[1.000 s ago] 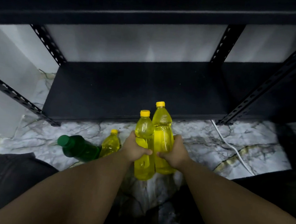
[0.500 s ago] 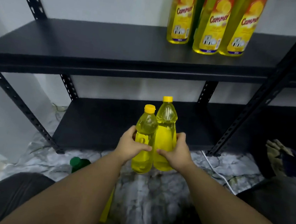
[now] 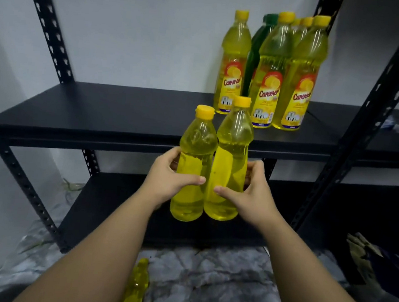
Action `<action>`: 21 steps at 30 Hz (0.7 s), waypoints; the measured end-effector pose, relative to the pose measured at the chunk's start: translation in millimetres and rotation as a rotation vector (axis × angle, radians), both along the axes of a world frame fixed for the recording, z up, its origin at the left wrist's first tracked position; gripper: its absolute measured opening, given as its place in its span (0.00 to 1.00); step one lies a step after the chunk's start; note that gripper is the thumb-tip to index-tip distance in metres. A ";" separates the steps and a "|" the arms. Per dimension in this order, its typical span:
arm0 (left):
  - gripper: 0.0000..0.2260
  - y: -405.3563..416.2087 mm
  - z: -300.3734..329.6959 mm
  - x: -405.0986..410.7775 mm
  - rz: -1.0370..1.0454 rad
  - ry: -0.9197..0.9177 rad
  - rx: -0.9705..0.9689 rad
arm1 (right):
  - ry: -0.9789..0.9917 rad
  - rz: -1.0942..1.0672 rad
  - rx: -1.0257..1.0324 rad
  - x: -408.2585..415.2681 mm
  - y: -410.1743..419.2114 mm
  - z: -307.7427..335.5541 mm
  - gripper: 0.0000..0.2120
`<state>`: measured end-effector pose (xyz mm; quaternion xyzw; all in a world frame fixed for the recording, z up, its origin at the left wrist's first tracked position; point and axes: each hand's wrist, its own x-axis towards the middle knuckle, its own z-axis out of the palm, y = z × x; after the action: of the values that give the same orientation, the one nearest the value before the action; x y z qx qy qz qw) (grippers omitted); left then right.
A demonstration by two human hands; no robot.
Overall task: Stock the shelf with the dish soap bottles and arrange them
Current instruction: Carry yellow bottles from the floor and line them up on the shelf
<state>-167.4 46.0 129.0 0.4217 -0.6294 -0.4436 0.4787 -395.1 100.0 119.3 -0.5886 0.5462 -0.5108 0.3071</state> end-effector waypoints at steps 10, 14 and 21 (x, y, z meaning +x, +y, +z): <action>0.27 -8.4 61.1 -3.5 0.000 0.168 -0.138 | -0.061 0.031 -0.241 9.5 -7.1 63.1 0.34; 0.24 -16.1 86.6 -6.8 -0.003 0.235 -0.213 | -0.039 0.031 -0.306 10.4 -16.8 87.1 0.37; 0.22 -36.9 110.7 -2.4 0.018 0.244 -0.322 | -0.041 0.037 -0.374 19.2 -37.3 109.0 0.37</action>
<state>-169.8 9.2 239.8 0.2883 -0.6258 -0.3807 0.6166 -375.9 62.7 228.3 -0.6348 0.4245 -0.6096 0.2127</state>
